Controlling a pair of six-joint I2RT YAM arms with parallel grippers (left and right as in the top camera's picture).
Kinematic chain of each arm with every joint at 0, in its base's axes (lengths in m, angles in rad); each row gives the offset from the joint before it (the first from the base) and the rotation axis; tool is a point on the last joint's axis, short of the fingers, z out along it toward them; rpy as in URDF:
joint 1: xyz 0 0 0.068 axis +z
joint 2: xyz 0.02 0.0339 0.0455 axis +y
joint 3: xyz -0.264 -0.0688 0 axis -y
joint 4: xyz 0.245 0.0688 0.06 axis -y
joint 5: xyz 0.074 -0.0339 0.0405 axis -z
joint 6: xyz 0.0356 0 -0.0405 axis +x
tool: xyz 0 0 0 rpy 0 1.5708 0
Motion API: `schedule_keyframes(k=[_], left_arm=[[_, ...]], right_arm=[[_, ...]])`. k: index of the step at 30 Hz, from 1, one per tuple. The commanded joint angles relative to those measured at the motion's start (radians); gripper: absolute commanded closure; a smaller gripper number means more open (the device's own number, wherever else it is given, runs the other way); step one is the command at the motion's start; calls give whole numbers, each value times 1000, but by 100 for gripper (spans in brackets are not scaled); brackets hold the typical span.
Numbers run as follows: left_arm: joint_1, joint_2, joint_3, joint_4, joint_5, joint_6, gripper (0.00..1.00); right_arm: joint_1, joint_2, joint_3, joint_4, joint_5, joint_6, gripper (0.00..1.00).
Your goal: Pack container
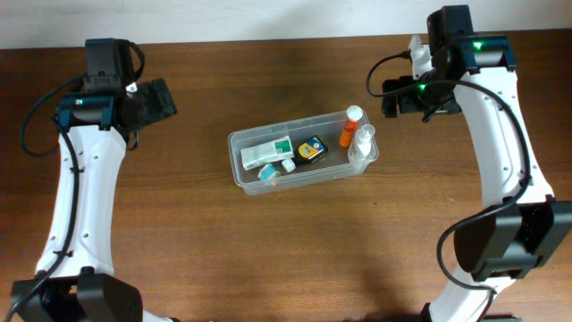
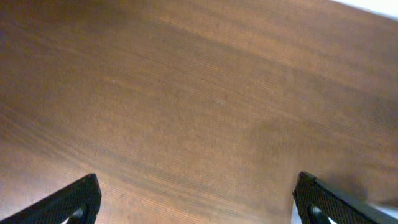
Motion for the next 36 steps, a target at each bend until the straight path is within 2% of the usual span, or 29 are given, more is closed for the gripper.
schedule_keyframes(k=[1, 5, 9, 18, 23, 29, 36], left_arm=[[2, -19, 5, -35, 44, 16, 1], [-7, -57, -20, -58, 72, 61, 1], [-24, -139, -93, -51, 72, 90, 1], [-24, -461, -451, 93, 91, 113, 0], [-24, -658, -643, 142, 90, 109, 1], [-24, -742, -706, 138, 91, 109, 1], [-24, -732, -706, 136, 91, 109, 1]], right_arm=[[-1, -109, 0, -13, 37, 23, 2], [-1, -217, -33, -21, 38, 31, 2], [0, -363, -160, -5, 75, 56, 2], [0, -829, -711, 139, 78, 121, 2], [0, -1081, -927, 144, 77, 121, 2], [0, -1268, -998, 143, 77, 120, 2], [0, -1300, -998, 144, 77, 120, 1]])
